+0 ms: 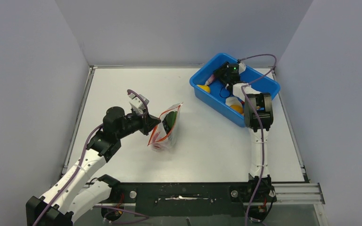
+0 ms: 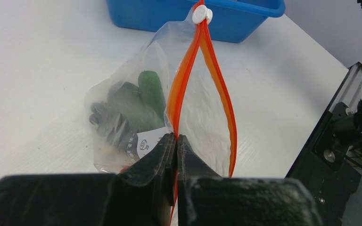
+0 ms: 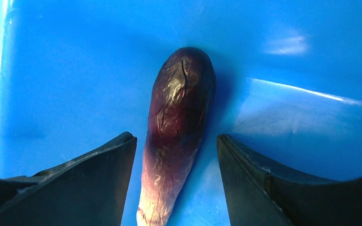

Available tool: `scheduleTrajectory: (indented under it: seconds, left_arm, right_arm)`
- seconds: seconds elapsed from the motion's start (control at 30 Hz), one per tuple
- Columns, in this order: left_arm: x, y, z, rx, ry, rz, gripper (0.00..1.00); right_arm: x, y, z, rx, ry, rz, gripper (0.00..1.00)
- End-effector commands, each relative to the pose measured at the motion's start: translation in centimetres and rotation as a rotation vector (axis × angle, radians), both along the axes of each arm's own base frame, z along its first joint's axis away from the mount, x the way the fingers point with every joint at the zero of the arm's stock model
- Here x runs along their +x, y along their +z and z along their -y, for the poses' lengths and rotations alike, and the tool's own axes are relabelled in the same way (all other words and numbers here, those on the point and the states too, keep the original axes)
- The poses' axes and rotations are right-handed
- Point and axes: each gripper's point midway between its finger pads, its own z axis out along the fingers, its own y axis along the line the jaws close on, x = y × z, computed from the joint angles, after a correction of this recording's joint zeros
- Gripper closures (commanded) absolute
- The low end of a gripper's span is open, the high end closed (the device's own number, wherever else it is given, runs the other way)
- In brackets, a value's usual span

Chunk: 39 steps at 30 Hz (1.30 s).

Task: Place the food in the zip-top bag and seal the zipper
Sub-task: Pick up the fake vegetable from the bin.

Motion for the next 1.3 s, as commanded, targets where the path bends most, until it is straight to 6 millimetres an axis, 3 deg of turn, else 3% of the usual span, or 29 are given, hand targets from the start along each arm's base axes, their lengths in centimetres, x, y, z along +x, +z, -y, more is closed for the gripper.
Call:
scheduleTrajectory:
  seconds: [0.0, 0.13, 0.47, 0.7, 0.93, 1.27]
  left_arm:
    - [0.2, 2.1, 0.4, -0.048, -0.019, 0.073, 1.00]
    - [0.3, 2.0, 0.4, -0.048, -0.019, 0.069, 1.00]
    - [0.3, 1.9, 0.4, -0.046, -0.017, 0.067, 1.00]
    - [0.3, 1.8, 0.4, -0.044, -0.014, 0.065, 1.00]
    - [0.4, 1.7, 0.3, -0.041, -0.009, 0.064, 1.00]
    - [0.5, 1.4, 0.1, -0.031, 0.003, 0.063, 1.00]
  right_arm:
    - [1.2, 1.4, -0.4, 0.037, 0.009, 0.057, 0.37]
    - [1.3, 1.2, -0.6, 0.046, 0.018, 0.063, 0.41]
    - [1.5, 2.1, -0.3, 0.034, 0.010, 0.089, 0.63]
    - [1.1, 3.6, -0.2, 0.033, 0.013, 0.121, 0.65]
    - [0.4, 6.7, 0.5, 0.025, 0.013, 0.178, 0.67]
    - [-2.1, 7.7, 2.7, -0.047, 0.006, 0.174, 0.69]
